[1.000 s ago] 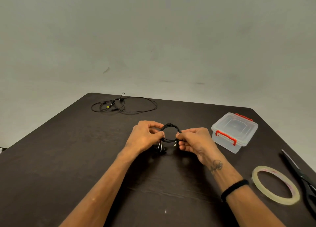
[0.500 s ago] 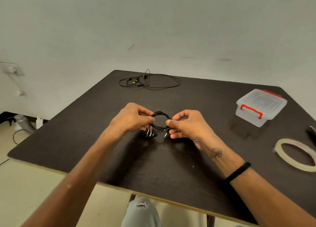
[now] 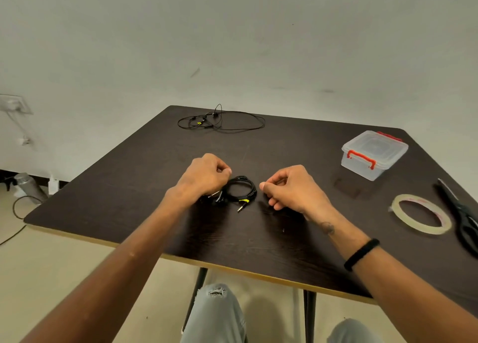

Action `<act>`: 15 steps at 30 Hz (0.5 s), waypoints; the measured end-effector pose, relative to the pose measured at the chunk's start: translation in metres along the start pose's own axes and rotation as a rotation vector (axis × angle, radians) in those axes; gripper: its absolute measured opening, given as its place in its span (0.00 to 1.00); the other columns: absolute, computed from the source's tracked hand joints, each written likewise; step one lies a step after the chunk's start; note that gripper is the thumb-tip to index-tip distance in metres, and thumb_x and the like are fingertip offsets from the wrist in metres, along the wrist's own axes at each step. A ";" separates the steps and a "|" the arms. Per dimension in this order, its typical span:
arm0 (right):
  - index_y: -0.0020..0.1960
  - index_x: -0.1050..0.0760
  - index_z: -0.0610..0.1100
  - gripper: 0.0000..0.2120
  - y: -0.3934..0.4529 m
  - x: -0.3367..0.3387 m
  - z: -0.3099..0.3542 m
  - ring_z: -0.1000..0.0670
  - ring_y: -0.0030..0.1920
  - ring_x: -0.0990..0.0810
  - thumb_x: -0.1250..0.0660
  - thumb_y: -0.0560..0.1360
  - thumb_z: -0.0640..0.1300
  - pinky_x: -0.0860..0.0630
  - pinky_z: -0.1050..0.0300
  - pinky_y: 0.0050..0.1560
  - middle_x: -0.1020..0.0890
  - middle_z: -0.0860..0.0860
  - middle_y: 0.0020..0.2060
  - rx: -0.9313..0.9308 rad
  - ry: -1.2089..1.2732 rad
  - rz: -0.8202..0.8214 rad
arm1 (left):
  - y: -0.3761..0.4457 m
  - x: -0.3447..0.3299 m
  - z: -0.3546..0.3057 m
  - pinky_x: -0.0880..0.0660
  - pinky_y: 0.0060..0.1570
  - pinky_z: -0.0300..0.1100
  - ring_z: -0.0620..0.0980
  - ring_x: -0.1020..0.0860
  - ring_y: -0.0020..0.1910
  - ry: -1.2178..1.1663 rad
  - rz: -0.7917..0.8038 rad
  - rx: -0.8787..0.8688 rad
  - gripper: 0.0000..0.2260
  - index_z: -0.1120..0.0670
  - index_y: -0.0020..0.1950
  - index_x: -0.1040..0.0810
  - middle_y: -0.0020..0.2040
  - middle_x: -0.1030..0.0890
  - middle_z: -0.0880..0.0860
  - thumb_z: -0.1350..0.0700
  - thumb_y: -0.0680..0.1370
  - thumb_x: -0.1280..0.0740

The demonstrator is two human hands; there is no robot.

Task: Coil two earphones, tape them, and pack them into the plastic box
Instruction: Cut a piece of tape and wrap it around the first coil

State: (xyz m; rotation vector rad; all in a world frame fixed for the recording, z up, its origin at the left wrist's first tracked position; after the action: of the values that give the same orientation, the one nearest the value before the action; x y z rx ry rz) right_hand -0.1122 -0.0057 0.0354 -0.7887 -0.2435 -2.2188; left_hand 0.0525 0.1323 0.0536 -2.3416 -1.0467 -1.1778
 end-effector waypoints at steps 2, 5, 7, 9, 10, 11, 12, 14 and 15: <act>0.45 0.16 0.47 0.08 -0.001 0.008 -0.006 0.49 0.35 0.12 0.25 0.77 0.51 0.14 0.43 0.53 0.12 0.50 0.32 -0.010 0.034 -0.013 | -0.002 0.007 -0.006 0.27 0.53 0.37 0.48 0.19 0.51 -0.021 -0.069 -0.039 0.11 0.50 0.59 0.14 0.49 0.16 0.49 0.53 0.82 0.33; 0.45 0.16 0.46 0.07 -0.009 0.028 -0.016 0.49 0.35 0.11 0.25 0.77 0.50 0.14 0.42 0.52 0.13 0.49 0.32 -0.011 0.052 -0.053 | -0.008 0.011 -0.032 0.23 0.53 0.35 0.42 0.21 0.42 -0.112 -0.192 -0.164 0.09 0.49 0.57 0.14 0.45 0.16 0.46 0.54 0.80 0.32; 0.44 0.16 0.46 0.07 -0.018 0.048 -0.023 0.48 0.35 0.12 0.25 0.77 0.49 0.13 0.42 0.49 0.13 0.48 0.32 0.017 0.077 -0.117 | -0.016 0.005 -0.061 0.27 0.44 0.25 0.40 0.21 0.39 -0.186 -0.240 -0.254 0.08 0.49 0.56 0.14 0.44 0.15 0.46 0.54 0.80 0.31; 0.44 0.16 0.45 0.06 -0.030 0.074 -0.030 0.47 0.35 0.12 0.26 0.78 0.47 0.13 0.43 0.46 0.13 0.47 0.32 0.048 0.093 -0.196 | -0.024 -0.012 -0.092 0.28 0.42 0.22 0.40 0.20 0.40 -0.251 -0.217 -0.335 0.07 0.49 0.56 0.13 0.44 0.15 0.46 0.53 0.80 0.30; 0.45 0.16 0.45 0.06 -0.036 0.087 -0.033 0.48 0.35 0.12 0.26 0.78 0.46 0.13 0.44 0.46 0.13 0.47 0.33 0.058 0.083 -0.226 | -0.027 -0.024 -0.108 0.28 0.42 0.22 0.40 0.19 0.41 -0.268 -0.183 -0.370 0.08 0.48 0.56 0.13 0.45 0.15 0.45 0.52 0.80 0.30; 0.46 0.16 0.45 0.06 -0.044 0.102 -0.038 0.49 0.35 0.12 0.27 0.79 0.46 0.13 0.46 0.44 0.13 0.48 0.33 0.065 0.075 -0.256 | -0.030 -0.040 -0.125 0.27 0.43 0.23 0.40 0.18 0.43 -0.273 -0.133 -0.405 0.08 0.47 0.57 0.14 0.45 0.15 0.45 0.51 0.80 0.30; 0.46 0.16 0.44 0.05 -0.052 0.118 -0.042 0.49 0.34 0.12 0.27 0.79 0.45 0.13 0.48 0.42 0.13 0.48 0.34 0.073 0.084 -0.285 | -0.034 -0.057 -0.141 0.26 0.44 0.23 0.39 0.18 0.43 -0.273 -0.082 -0.436 0.08 0.47 0.58 0.14 0.46 0.15 0.44 0.50 0.80 0.29; 0.46 0.16 0.43 0.05 -0.070 0.153 -0.051 0.51 0.33 0.14 0.26 0.79 0.43 0.17 0.53 0.37 0.13 0.47 0.35 0.079 0.144 -0.340 | -0.041 -0.094 -0.169 0.22 0.49 0.30 0.38 0.20 0.40 -0.274 0.017 -0.484 0.10 0.48 0.59 0.14 0.47 0.14 0.45 0.51 0.79 0.28; 0.46 0.16 0.43 0.04 -0.079 0.168 -0.054 0.51 0.32 0.15 0.26 0.79 0.42 0.19 0.55 0.35 0.13 0.47 0.35 0.077 0.160 -0.362 | -0.044 -0.110 -0.180 0.20 0.52 0.35 0.38 0.20 0.39 -0.268 0.064 -0.500 0.11 0.48 0.60 0.14 0.47 0.14 0.45 0.50 0.78 0.27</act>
State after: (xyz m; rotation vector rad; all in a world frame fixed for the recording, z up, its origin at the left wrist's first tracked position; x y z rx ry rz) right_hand -0.2819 -0.0727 0.1000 -0.5534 -0.4175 -2.5787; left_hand -0.1238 0.0098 0.0741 -2.9616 -0.8141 -1.2381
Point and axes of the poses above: each hand's wrist, its own y-axis towards the middle knuckle, its own x-axis out of the back of the hand, z = x × y, the point moved 8 cm from there along y, towards the middle knuckle
